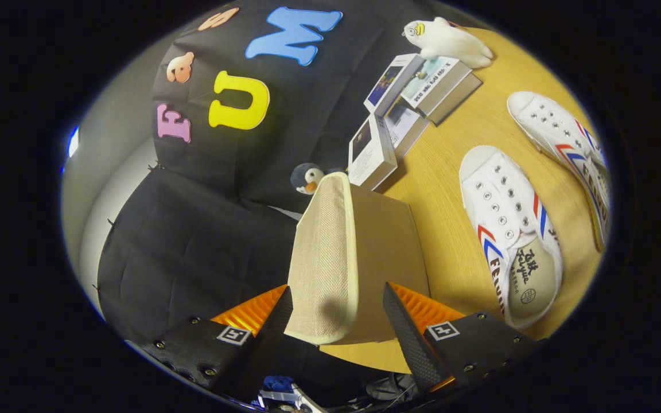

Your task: Open the storage box then place both shoes into the box .Put the left shoe in first, then the right shoe, with the right side of both shoes facing outward in a uniform manner.

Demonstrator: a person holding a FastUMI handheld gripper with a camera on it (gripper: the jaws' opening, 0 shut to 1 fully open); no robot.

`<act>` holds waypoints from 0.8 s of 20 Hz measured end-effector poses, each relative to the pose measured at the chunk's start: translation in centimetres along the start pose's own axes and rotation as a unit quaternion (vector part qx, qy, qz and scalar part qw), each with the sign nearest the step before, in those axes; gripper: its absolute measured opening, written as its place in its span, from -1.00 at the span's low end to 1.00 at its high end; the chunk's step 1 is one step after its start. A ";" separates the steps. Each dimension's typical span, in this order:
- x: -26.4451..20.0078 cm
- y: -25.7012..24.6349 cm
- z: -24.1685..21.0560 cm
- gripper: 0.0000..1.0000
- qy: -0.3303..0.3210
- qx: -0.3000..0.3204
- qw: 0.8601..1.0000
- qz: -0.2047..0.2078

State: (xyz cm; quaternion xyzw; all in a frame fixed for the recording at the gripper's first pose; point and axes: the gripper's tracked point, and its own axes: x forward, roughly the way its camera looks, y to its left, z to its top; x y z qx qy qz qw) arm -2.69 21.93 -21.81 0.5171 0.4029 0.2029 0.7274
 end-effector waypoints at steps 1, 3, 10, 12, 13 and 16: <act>0.2 -0.1 -0.2 0.91 0.006 0.007 1.000 0.001; 0.2 -0.3 -0.6 0.91 0.014 0.015 1.000 0.004; 0.4 0.4 -1.7 0.18 0.046 0.031 0.998 0.013; 0.4 0.5 -1.4 -0.13 0.042 0.036 0.998 0.013; 0.6 0.7 -1.6 -0.44 0.050 0.040 0.998 0.015; 1.0 1.4 -1.9 -0.70 0.034 0.036 0.999 0.019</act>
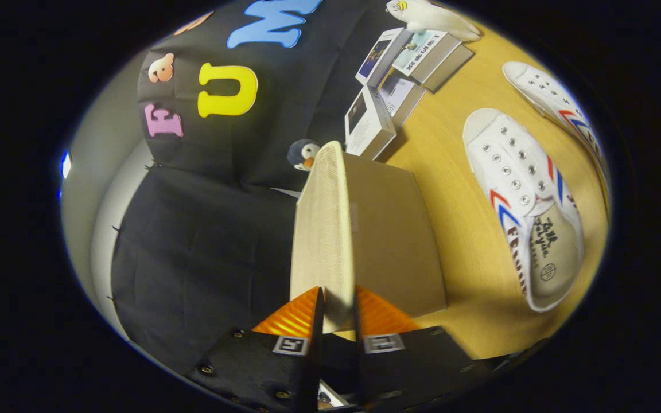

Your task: Open the storage box then place both shoes into the box .Put the left shoe in first, then the right shoe, with the right side of both shoes facing outward in a uniform manner.

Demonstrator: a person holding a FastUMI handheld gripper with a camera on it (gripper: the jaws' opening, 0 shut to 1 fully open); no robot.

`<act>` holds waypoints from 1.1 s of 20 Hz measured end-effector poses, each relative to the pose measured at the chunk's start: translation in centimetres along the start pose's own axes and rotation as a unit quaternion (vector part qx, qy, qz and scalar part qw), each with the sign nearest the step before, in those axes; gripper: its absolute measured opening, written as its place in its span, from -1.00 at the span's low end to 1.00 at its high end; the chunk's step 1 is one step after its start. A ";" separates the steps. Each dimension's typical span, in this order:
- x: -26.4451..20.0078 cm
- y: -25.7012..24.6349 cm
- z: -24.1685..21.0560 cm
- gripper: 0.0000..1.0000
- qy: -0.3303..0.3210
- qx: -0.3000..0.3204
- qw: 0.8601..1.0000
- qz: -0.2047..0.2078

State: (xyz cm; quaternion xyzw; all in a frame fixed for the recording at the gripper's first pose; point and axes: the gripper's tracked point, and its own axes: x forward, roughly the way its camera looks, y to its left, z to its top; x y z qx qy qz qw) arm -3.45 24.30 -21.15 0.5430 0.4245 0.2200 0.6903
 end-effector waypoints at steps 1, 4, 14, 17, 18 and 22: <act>-1.7 0.2 1.3 -0.95 0.003 0.001 1.000 0.002; -1.6 1.0 0.7 -0.97 0.015 -0.008 1.000 0.002; -2.0 10.2 1.0 -0.96 0.013 -0.102 0.994 0.028; -1.1 13.0 0.2 -0.97 0.017 -0.130 0.991 0.037; -0.8 13.9 -0.1 -0.97 0.018 -0.135 0.990 0.040; 0.6 16.9 -0.9 -0.96 0.013 -0.180 0.983 0.036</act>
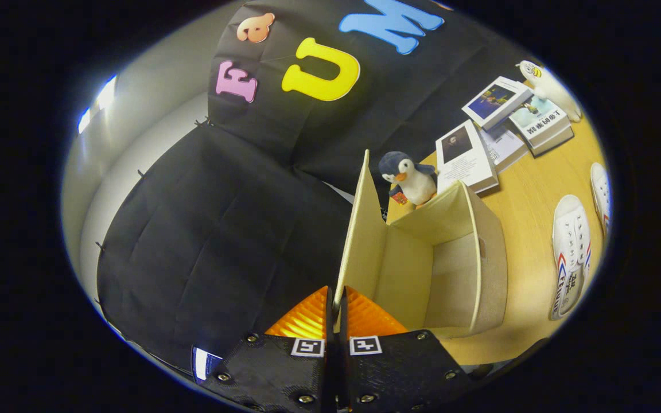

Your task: Open the storage box then place both shoes into the box .Put the left shoe in first, then the right shoe, with the right side of both shoes facing outward in a uniform manner.

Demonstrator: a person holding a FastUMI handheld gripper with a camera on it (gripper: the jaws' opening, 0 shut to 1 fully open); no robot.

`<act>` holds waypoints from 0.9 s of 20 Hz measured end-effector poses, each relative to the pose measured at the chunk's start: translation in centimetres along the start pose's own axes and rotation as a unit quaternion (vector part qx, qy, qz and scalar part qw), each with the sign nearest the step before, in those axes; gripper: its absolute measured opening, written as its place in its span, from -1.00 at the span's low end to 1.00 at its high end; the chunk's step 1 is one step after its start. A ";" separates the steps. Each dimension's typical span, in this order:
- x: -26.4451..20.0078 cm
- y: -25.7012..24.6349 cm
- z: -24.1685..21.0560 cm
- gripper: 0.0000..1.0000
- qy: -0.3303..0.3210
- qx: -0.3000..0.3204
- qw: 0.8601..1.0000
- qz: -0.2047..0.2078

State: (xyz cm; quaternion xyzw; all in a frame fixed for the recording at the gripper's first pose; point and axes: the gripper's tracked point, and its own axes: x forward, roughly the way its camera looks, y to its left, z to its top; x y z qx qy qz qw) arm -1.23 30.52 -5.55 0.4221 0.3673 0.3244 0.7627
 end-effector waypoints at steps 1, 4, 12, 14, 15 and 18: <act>0.4 0.7 -0.1 -0.96 0.000 -0.011 1.000 0.000; 2.2 2.8 -0.6 -0.96 0.006 -0.036 0.999 0.002; 6.7 6.9 -2.7 -0.96 0.021 -0.082 0.996 0.006; 7.9 7.7 -3.2 -0.96 0.025 -0.091 0.996 0.007; 8.4 8.3 -3.5 -0.96 0.029 -0.096 0.995 0.011; 10.1 9.2 -4.6 -0.78 0.041 -0.143 0.989 0.011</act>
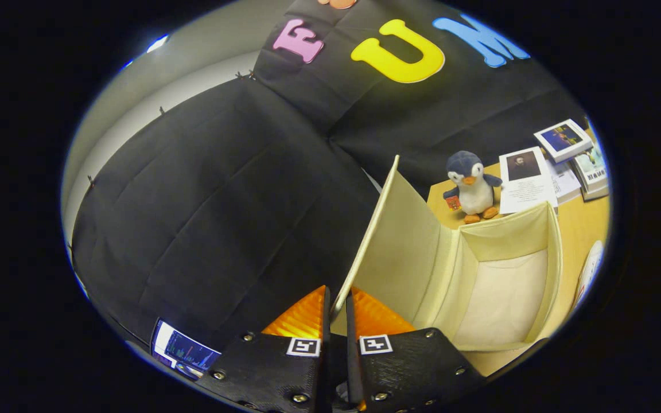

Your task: Open the storage box then place both shoes into the box .Put the left shoe in first, then the right shoe, with the right side of both shoes facing outward in a uniform manner.

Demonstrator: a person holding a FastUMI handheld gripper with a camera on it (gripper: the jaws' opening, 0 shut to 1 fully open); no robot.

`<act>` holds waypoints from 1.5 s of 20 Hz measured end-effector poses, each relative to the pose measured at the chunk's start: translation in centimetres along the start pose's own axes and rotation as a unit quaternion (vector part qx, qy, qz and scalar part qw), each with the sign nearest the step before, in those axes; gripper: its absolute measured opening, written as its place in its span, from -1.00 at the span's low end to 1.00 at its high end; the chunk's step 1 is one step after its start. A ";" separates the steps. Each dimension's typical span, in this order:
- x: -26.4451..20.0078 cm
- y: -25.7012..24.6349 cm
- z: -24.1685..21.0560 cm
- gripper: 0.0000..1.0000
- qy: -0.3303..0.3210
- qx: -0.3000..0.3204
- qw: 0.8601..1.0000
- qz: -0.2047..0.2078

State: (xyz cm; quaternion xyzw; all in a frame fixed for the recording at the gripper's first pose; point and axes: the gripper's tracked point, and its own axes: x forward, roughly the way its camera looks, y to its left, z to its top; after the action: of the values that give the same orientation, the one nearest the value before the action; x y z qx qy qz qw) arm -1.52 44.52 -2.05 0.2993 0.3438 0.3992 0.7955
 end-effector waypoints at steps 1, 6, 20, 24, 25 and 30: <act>0.7 0.4 -0.4 -0.69 0.004 -0.019 1.000 0.003; 0.6 0.7 -0.1 0.95 -0.008 -0.107 0.994 -0.006; -8.9 -10.3 5.3 0.95 -0.061 -0.159 0.975 -0.140; -11.8 -14.0 6.0 0.95 -0.066 -0.161 0.968 -0.178; -12.4 -15.1 6.0 0.95 -0.066 -0.159 0.967 -0.188; -15.4 -20.4 5.5 0.95 -0.057 -0.135 0.962 -0.232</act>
State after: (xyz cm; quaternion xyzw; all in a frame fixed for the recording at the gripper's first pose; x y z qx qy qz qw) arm 4.71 20.17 -9.40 0.1233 0.3009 0.2284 0.9177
